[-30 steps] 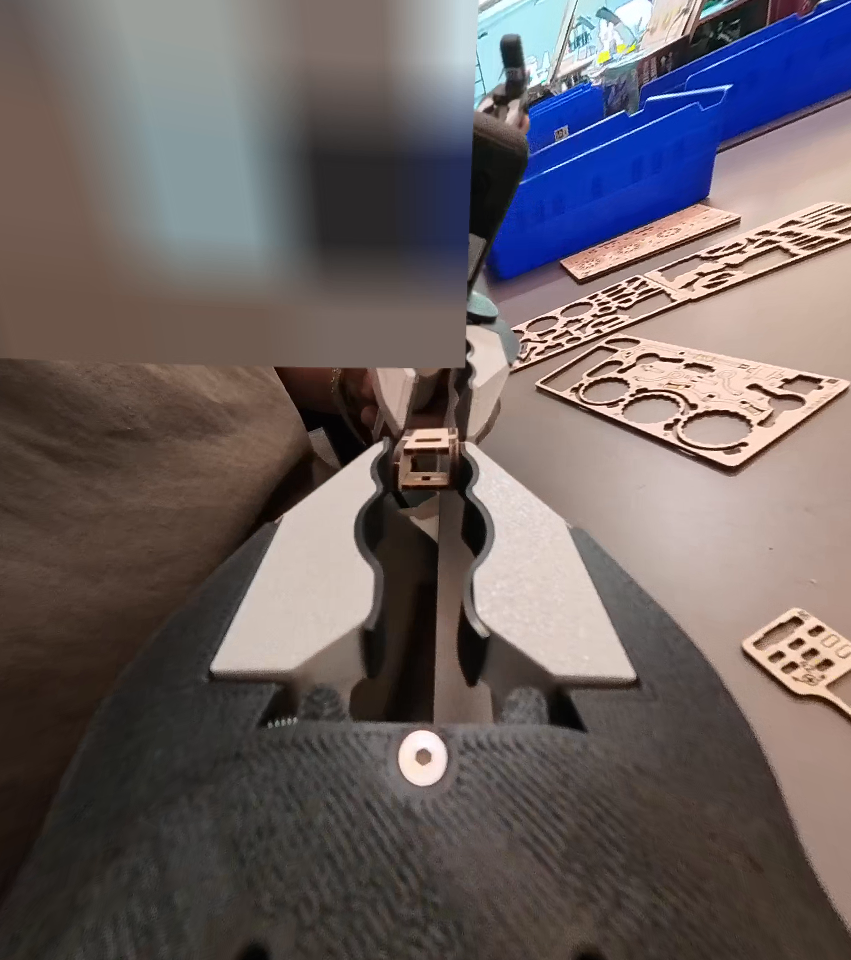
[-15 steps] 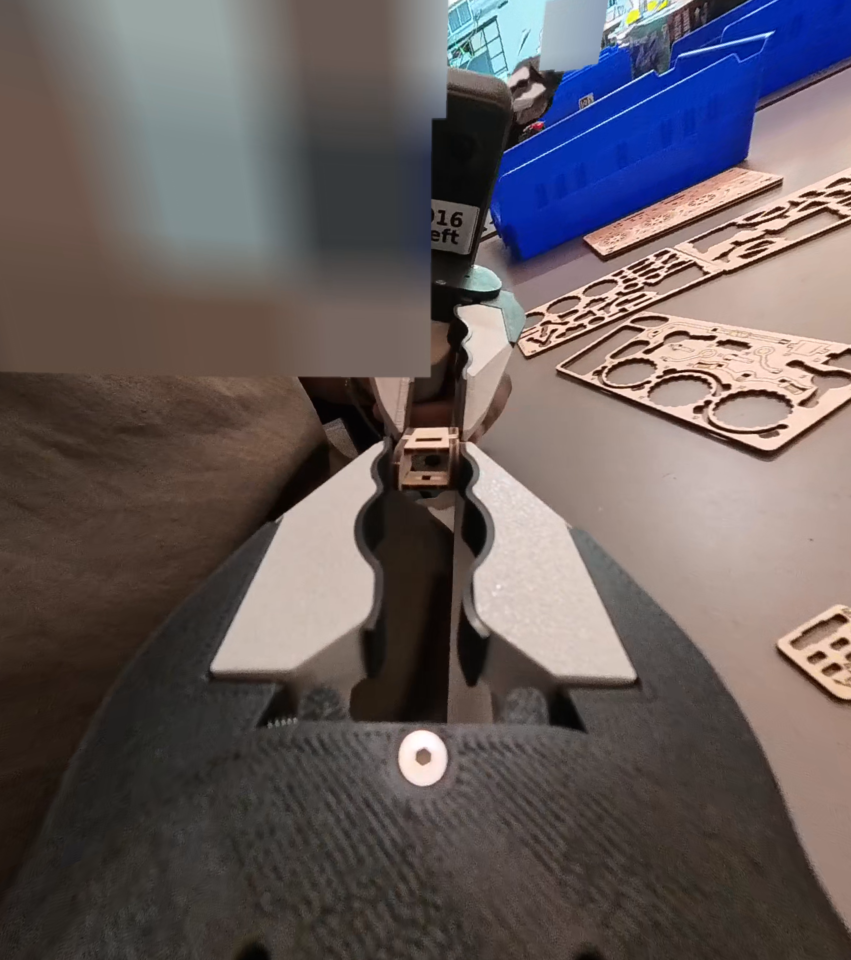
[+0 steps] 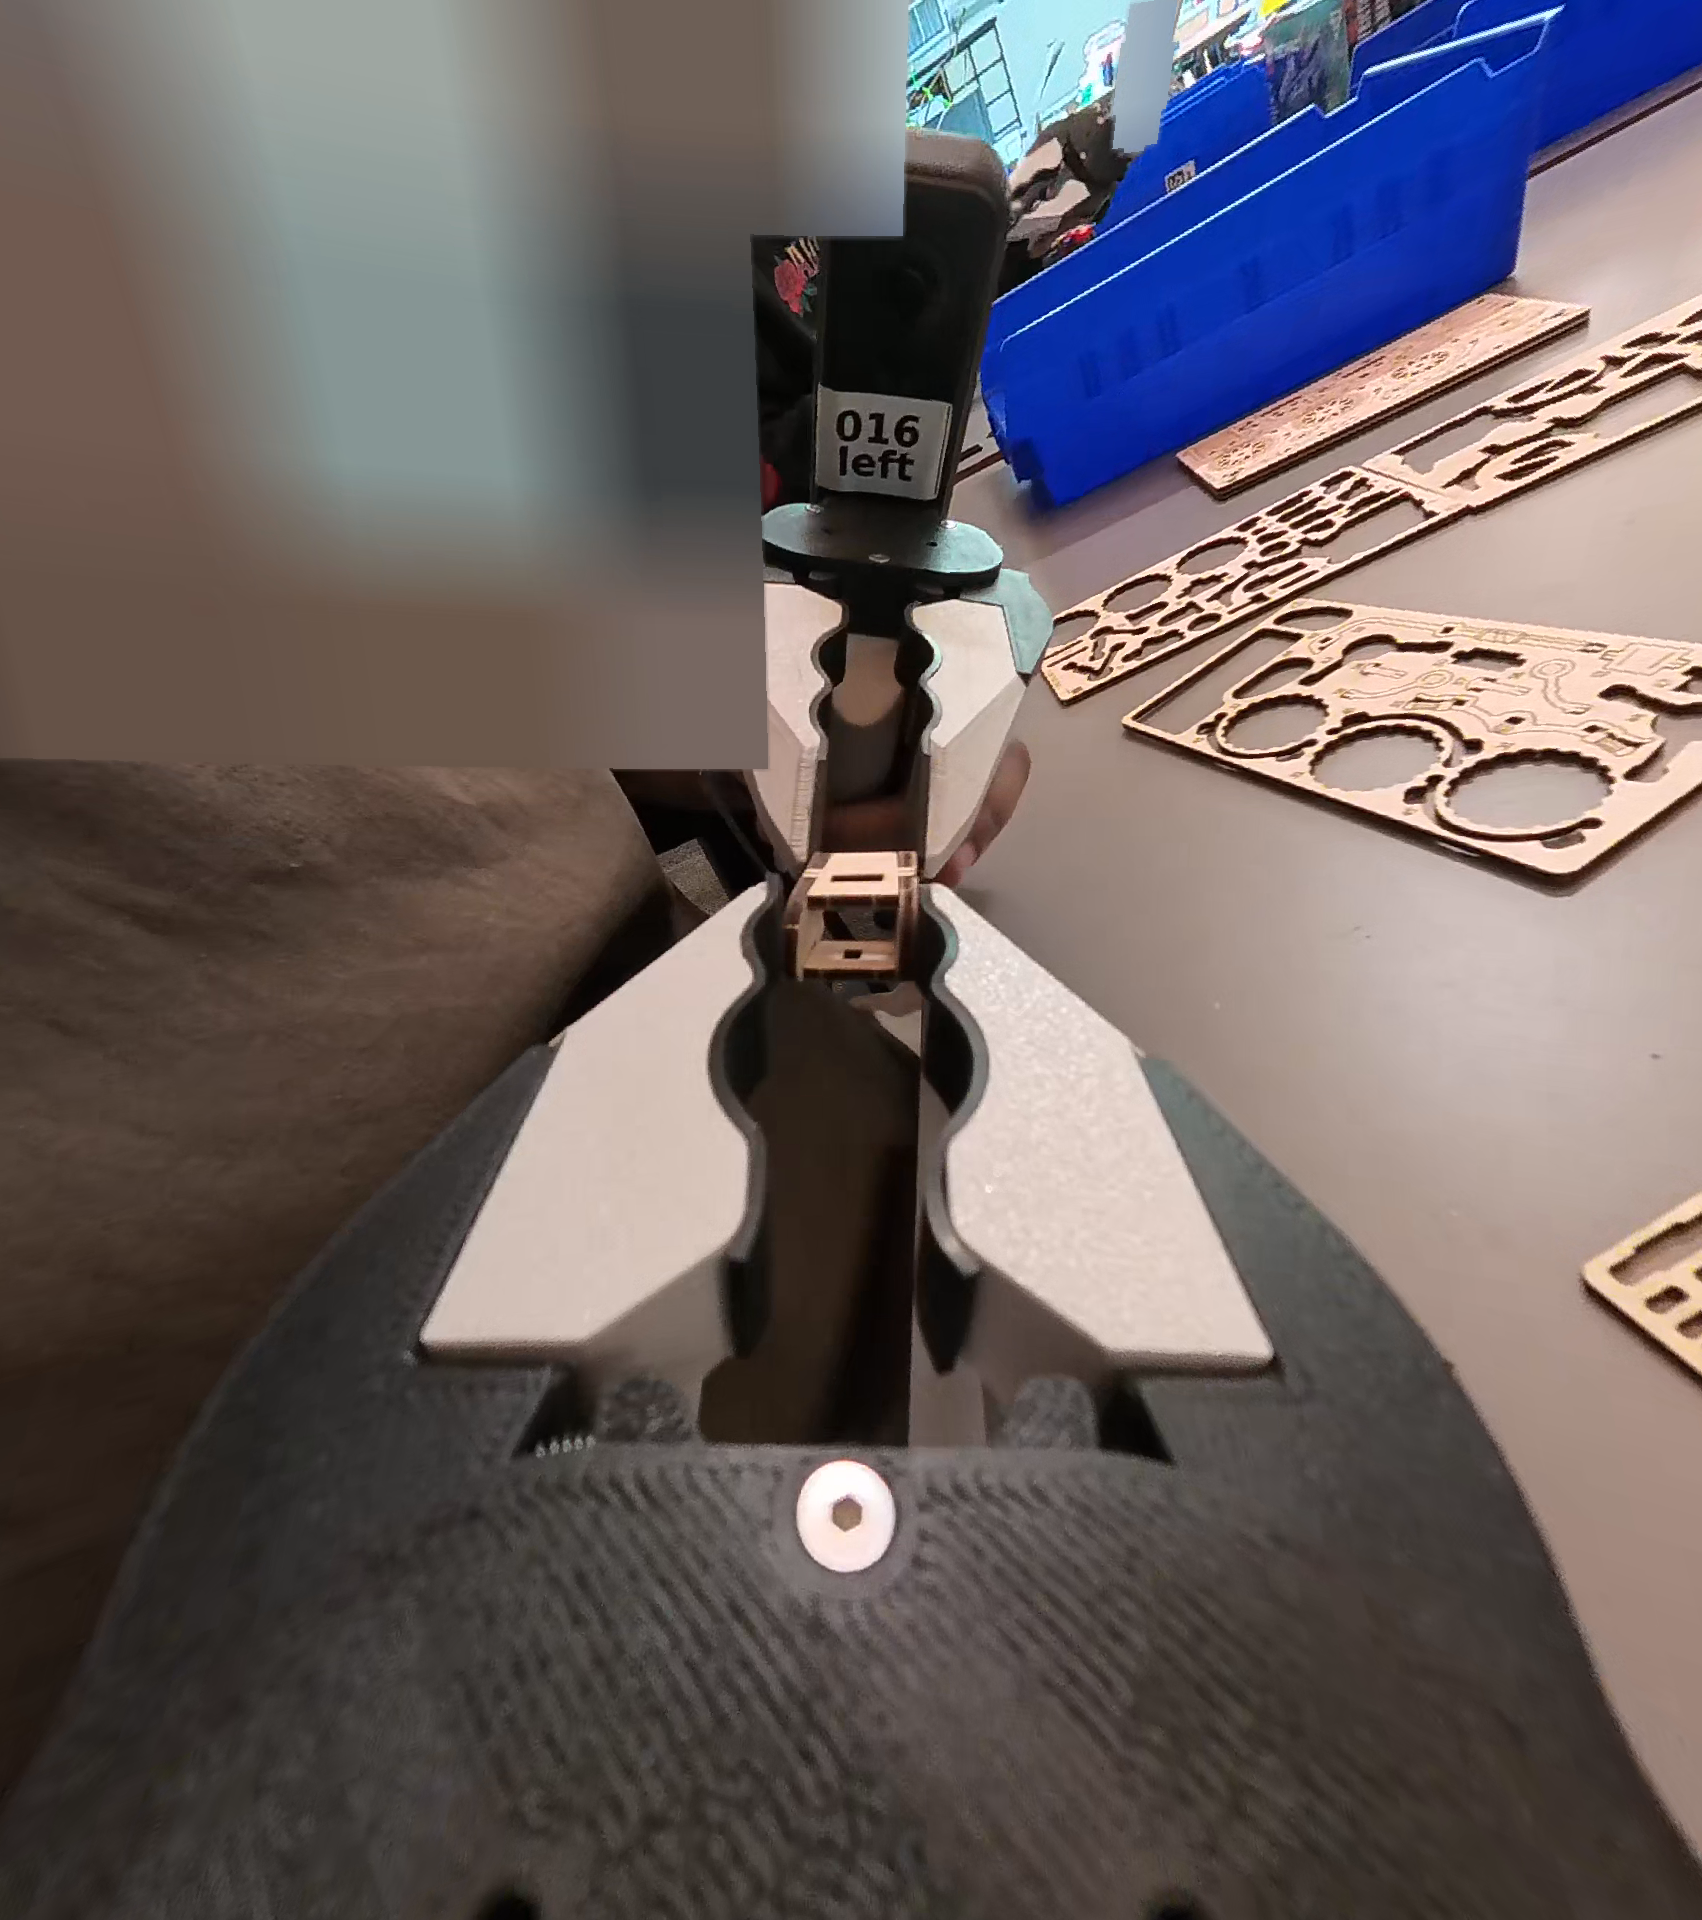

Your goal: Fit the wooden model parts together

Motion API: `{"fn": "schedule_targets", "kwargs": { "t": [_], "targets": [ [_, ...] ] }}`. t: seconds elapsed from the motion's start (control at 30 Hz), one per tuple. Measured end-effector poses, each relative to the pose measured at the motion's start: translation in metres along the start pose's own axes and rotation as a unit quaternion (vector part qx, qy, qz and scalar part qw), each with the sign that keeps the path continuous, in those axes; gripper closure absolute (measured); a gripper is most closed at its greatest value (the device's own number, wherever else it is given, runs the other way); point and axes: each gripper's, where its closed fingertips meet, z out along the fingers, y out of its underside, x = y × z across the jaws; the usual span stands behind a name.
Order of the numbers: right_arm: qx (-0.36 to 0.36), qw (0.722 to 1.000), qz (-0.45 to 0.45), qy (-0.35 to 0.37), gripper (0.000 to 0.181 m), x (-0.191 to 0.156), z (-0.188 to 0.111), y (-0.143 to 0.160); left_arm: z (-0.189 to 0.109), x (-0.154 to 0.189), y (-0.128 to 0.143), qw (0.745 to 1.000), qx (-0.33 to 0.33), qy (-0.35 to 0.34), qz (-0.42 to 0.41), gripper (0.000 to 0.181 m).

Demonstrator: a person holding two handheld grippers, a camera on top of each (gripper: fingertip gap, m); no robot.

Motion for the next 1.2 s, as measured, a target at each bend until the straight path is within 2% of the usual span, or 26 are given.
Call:
{"fn": "schedule_targets", "kwargs": {
  "t": [0.53, 0.73, 0.93, 1.03, 1.2],
  "targets": [
    [0.009, 0.999, 0.038, -0.004, 0.159, 0.005, -0.001, 0.0, 0.001, -0.005, 0.0, 1.0, -0.001, -0.012, -0.007, 0.163],
    [0.029, 0.996, 0.083, -0.009, 0.159, 0.011, -0.005, -0.004, -0.001, -0.003, -0.003, 0.995, -0.003, -0.046, 0.089, 0.157],
    [0.001, 0.974, 0.219, -0.051, 0.159, 0.015, 0.002, 0.016, 0.002, -0.008, 0.009, 0.961, -0.047, -0.117, 0.246, 0.159],
    [0.017, 0.961, 0.264, -0.078, 0.159, 0.014, 0.001, 0.013, 0.004, -0.007, 0.013, 0.959, -0.056, -0.115, 0.254, 0.16],
    [-0.002, 0.958, 0.271, -0.09, 0.159, 0.008, 0.004, 0.019, 0.005, -0.009, 0.018, 0.961, -0.07, -0.108, 0.246, 0.16]
  ]
}}
